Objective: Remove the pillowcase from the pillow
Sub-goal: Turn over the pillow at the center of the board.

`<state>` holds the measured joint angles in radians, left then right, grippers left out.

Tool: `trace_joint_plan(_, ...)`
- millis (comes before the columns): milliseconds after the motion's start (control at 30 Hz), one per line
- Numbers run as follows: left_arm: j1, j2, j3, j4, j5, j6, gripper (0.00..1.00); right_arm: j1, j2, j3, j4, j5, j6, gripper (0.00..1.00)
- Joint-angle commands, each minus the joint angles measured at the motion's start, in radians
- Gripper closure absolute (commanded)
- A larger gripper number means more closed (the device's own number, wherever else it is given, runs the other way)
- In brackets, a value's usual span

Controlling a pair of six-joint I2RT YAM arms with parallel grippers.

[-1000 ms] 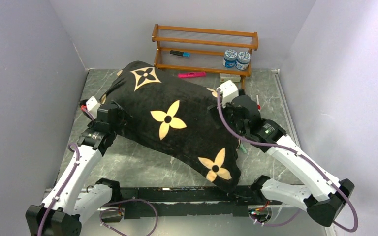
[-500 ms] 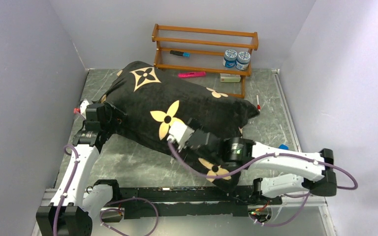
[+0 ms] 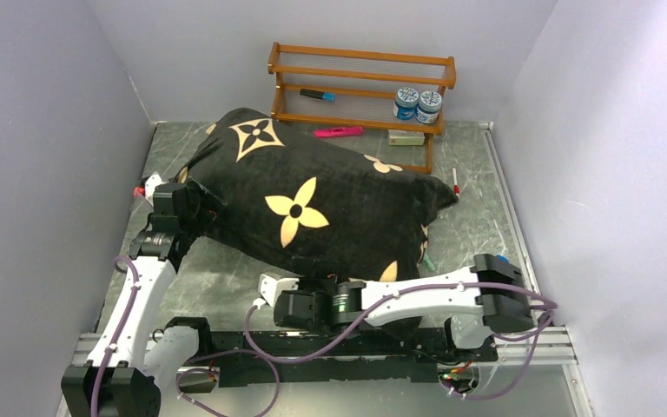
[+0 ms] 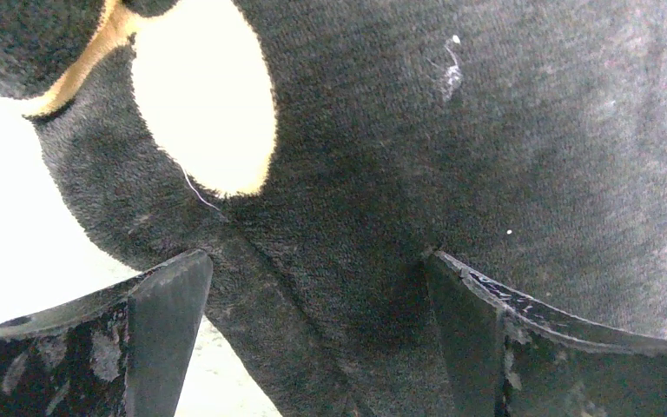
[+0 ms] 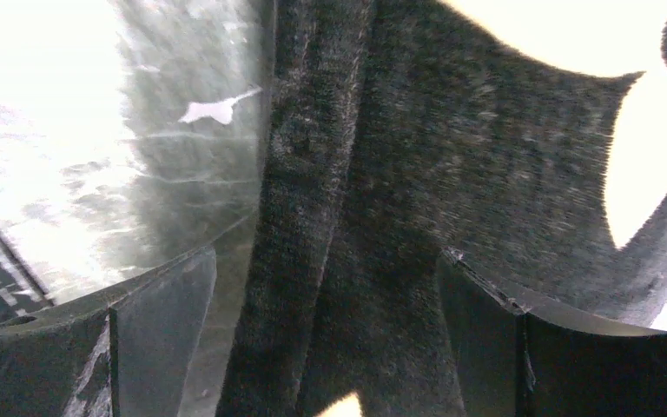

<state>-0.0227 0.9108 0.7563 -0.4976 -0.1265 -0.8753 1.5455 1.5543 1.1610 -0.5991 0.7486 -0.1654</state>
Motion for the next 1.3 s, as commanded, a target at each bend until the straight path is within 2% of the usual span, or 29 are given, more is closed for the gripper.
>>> trace_joint_plan(0, -0.028, -0.033, 0.032, 0.017, -0.035, 0.052, 0.02, -0.001, 0.080, -0.013, 0.019, 0.172, -0.020, 0.00)
trace_joint_plan(100, -0.040, -0.049, 0.039, 0.004, -0.046, 0.059, 0.02, -0.012, 0.142, -0.035, 0.076, 0.243, -0.050, 0.00)
trace_joint_plan(333, -0.066, -0.061, 0.046, -0.001, -0.041, 0.066, 0.02, -0.074, 0.230, -0.053, 0.202, 0.262, -0.121, 0.00)
trace_joint_plan(467, -0.071, -0.068, 0.048, -0.009, -0.031, 0.066, 0.02, -0.133, 0.212, -0.054, 0.232, 0.231, -0.140, 0.08)
trace_joint_plan(767, -0.072, -0.082, 0.083, -0.079, -0.044, 0.068, 0.02, -0.212, 0.125, -0.066, 0.258, 0.178, -0.165, 0.69)
trace_joint_plan(867, -0.072, -0.085, 0.111, -0.103, -0.045, 0.054, 0.02, -0.235, 0.078, -0.048, 0.247, 0.143, -0.149, 1.00)
trace_joint_plan(1067, -0.072, -0.077, 0.128, -0.151, -0.053, -0.017, 0.02, -0.257, -0.028, -0.008, 0.252, 0.058, -0.137, 1.00)
trace_joint_plan(1267, -0.072, -0.082, 0.123, -0.157, -0.061, -0.060, 0.02, -0.267, -0.081, 0.015, 0.243, 0.041, -0.132, 1.00)
